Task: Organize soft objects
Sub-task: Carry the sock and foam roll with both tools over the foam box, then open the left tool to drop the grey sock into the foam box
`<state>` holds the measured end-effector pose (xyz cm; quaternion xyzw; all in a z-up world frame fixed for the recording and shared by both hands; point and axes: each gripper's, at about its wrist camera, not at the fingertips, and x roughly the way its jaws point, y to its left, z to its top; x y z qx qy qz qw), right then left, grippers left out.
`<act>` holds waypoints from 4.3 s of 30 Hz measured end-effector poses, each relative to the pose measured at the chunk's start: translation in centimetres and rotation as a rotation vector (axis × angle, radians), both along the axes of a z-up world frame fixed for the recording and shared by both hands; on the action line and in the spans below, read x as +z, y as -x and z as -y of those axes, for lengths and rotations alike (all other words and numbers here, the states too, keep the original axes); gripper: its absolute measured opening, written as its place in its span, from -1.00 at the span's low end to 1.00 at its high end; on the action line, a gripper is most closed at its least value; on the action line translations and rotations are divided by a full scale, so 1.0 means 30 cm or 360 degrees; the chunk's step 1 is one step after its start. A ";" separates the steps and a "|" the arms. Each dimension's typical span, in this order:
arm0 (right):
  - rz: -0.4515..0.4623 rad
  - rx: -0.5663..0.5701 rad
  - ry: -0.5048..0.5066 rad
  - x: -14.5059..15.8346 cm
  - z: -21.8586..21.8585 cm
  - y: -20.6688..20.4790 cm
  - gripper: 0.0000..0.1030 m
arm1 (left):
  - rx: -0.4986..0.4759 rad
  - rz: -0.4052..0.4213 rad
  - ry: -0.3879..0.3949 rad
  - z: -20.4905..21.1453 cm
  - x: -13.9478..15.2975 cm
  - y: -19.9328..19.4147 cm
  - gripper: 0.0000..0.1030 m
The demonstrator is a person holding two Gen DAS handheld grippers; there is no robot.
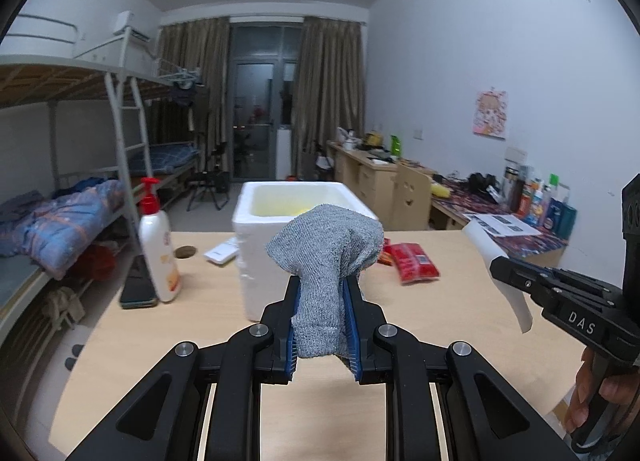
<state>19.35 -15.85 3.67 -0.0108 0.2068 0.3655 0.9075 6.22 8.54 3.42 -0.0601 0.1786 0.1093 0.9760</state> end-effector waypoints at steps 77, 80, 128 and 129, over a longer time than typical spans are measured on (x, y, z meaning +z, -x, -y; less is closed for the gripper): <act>0.0050 0.0211 0.0072 0.187 -0.346 -0.215 -0.75 | -0.0025 -0.0022 -0.0030 -0.213 0.194 -0.338 -0.59; 0.0050 0.0208 0.0087 0.186 -0.363 -0.235 -0.75 | -0.0033 -0.0035 -0.0016 -0.228 0.196 -0.374 -0.59; -0.0009 0.0136 0.0170 0.161 -0.452 -0.463 -0.75 | -0.0014 -0.0198 -0.0008 -0.339 0.101 -0.798 -0.50; -0.0007 0.0138 0.0172 0.160 -0.451 -0.461 -0.75 | -0.0004 -0.0193 -0.0013 -0.350 0.105 -0.798 -0.47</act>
